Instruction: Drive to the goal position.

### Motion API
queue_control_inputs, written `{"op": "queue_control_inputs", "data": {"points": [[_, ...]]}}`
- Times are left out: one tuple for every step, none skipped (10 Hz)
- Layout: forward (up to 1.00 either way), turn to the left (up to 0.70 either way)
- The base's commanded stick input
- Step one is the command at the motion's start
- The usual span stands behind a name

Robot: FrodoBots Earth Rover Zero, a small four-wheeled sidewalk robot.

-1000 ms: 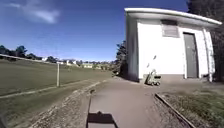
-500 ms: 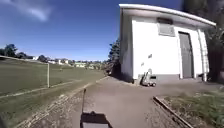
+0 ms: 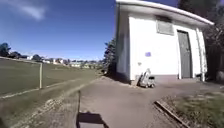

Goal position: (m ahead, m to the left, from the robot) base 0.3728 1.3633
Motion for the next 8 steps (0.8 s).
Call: {"op": "queue_control_inputs", "data": {"points": [[0.5, 0.0], [0.5, 0.0], [0.5, 0.0], [0.5, 0.0], [0.5, 0.0], [0.5, 0.0], [0.5, 0.0], [0.5, 0.0]]}}
